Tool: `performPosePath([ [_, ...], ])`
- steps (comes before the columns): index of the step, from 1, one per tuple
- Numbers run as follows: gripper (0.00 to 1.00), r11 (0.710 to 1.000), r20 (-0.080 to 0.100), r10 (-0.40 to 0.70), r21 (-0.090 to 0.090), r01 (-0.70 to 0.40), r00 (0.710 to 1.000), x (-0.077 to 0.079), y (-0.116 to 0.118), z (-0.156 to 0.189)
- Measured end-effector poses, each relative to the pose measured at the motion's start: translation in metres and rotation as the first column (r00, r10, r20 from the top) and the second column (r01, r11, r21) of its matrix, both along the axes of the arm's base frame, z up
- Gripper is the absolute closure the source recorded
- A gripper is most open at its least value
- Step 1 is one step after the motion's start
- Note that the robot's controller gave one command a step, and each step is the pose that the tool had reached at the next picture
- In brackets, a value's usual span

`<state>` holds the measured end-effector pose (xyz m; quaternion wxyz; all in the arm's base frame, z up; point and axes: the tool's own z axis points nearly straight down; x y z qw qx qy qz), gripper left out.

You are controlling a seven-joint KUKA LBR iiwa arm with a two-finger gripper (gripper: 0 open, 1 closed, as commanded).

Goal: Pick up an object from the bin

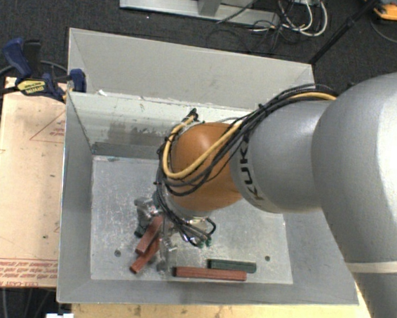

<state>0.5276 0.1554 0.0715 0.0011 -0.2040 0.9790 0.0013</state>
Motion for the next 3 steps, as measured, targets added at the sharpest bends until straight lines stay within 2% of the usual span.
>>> performPosePath([
  [2,0.0,1.0,-0.001,-0.004,0.0,0.004,1.0,0.0005,0.0016,0.0003],
  [3,1.0,1.0,0.004,-0.005,0.001,0.005,1.0,0.002,0.0018,0.0014],
])
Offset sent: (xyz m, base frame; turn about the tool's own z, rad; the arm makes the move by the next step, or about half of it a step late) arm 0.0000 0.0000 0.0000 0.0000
